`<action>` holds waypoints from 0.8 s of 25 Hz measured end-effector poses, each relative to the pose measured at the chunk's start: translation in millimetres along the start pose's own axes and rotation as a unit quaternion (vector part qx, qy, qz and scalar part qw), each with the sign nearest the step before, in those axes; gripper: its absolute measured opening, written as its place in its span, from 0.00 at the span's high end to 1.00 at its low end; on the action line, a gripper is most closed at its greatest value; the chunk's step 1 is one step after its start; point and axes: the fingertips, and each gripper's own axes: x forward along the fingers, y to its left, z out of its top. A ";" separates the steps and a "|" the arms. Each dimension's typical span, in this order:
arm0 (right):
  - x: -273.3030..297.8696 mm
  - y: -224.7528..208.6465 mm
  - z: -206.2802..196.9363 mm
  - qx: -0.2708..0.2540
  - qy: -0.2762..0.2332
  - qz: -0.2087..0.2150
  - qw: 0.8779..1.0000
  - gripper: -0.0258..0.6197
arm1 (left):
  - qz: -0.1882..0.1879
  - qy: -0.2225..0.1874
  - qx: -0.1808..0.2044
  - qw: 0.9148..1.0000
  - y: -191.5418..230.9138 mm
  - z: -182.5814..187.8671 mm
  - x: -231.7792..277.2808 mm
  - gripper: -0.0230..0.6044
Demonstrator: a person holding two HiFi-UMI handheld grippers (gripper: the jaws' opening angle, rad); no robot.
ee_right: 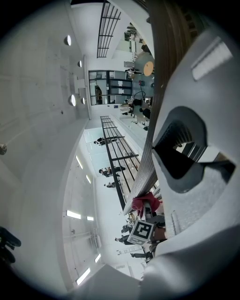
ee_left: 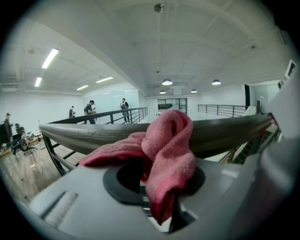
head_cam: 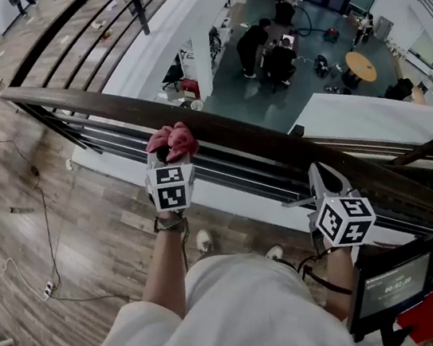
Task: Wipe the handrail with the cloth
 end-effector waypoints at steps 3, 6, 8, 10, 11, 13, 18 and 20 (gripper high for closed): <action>-7.5 -6.6 1.1 0.004 -0.001 -0.002 1.000 0.96 | -0.004 0.001 0.001 1.000 -9.3 3.5 -3.0 0.75; -9.3 -10.8 1.0 0.007 -0.001 -0.003 1.000 0.96 | -0.005 0.001 0.002 1.000 -14.3 4.6 -2.3 0.75; -9.3 -12.0 -2.2 0.008 0.000 -0.003 1.000 0.96 | -0.005 0.002 0.002 1.000 -15.6 2.4 -1.5 0.75; -10.5 -13.3 -5.0 0.009 0.001 -0.003 1.000 0.96 | -0.006 0.002 0.003 1.000 -18.0 1.1 -1.6 0.75; -11.2 -14.2 -5.9 0.010 0.001 -0.004 1.000 0.96 | -0.007 0.002 0.003 1.000 -19.8 0.8 -1.6 0.75; -11.9 -16.2 -6.5 0.011 0.001 -0.004 1.000 0.96 | -0.010 0.003 0.005 1.000 -24.5 1.1 -1.1 0.75; -14.3 -21.3 -7.9 0.011 0.004 -0.005 1.000 0.96 | -0.016 0.001 0.008 1.000 -35.3 2.2 -0.4 0.75; -14.8 -22.3 -9.3 0.010 0.004 -0.006 1.000 0.96 | -0.016 0.000 0.009 1.000 -37.4 0.6 0.1 0.75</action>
